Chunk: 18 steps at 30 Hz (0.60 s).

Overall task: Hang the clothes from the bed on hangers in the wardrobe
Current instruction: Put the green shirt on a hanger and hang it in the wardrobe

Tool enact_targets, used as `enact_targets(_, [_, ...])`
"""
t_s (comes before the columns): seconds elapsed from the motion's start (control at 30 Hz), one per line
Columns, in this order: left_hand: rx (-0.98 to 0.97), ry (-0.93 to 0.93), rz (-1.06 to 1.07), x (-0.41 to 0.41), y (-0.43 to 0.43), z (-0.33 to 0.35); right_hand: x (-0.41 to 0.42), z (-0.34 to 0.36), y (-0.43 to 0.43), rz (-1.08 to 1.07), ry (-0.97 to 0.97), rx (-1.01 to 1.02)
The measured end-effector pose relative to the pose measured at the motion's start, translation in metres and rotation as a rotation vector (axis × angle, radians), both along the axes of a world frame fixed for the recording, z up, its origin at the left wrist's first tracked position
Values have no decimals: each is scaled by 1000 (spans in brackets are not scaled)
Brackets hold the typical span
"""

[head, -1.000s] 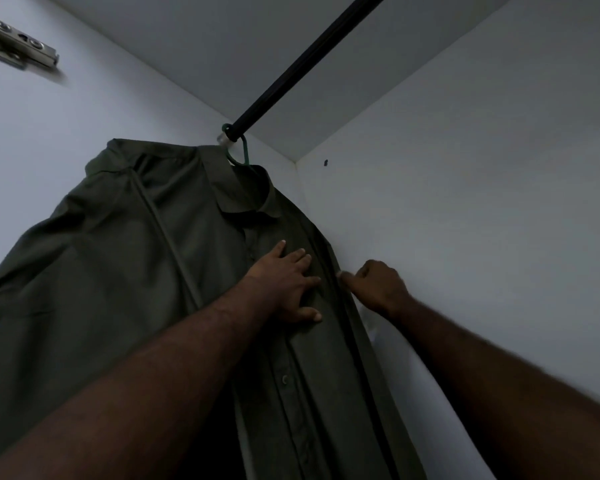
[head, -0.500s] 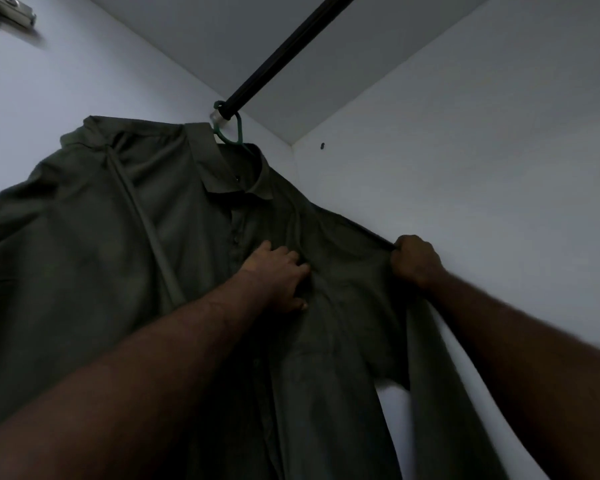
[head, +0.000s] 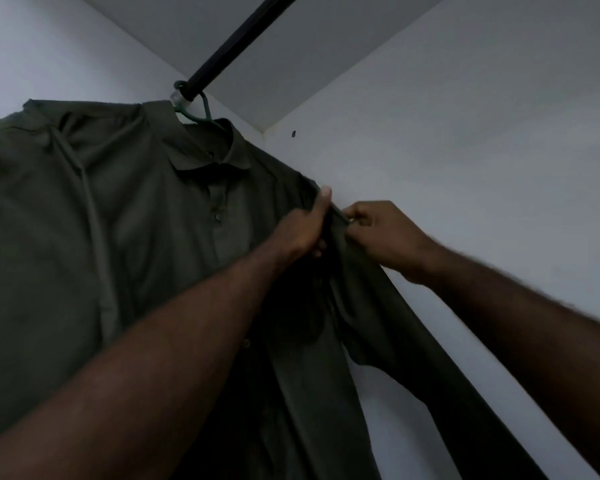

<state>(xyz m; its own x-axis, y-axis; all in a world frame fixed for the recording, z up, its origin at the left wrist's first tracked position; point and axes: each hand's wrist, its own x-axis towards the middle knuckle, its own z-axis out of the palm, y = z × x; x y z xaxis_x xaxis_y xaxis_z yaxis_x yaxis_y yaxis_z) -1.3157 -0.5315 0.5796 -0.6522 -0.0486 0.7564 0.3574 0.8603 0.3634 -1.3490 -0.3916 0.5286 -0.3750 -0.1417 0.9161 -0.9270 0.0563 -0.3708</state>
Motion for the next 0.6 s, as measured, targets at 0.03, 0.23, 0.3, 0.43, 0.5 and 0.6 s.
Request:
enact_targets(0.03, [120,-2,-86,8,4,3,8,-2,0,80,-9,12])
enact_targets(0.23, [320,-168,-204,50,8,-49,26,-76,8,292,-174,-91])
enact_targets(0.3, [381,-173,-188,54,4,-82,23,-120,13,249,-313,-140])
enact_targets(0.43, [421,-187,-177,77,9,-149,32,-204,16,242,-715,-96])
enact_targets(0.5, [429,-210,-200,96,20,-181,51,-241,14,322,-929,-39])
enact_targets(0.6, [433,-228,-210,122,27,-214,93,-274,13,670,-1099,-62])
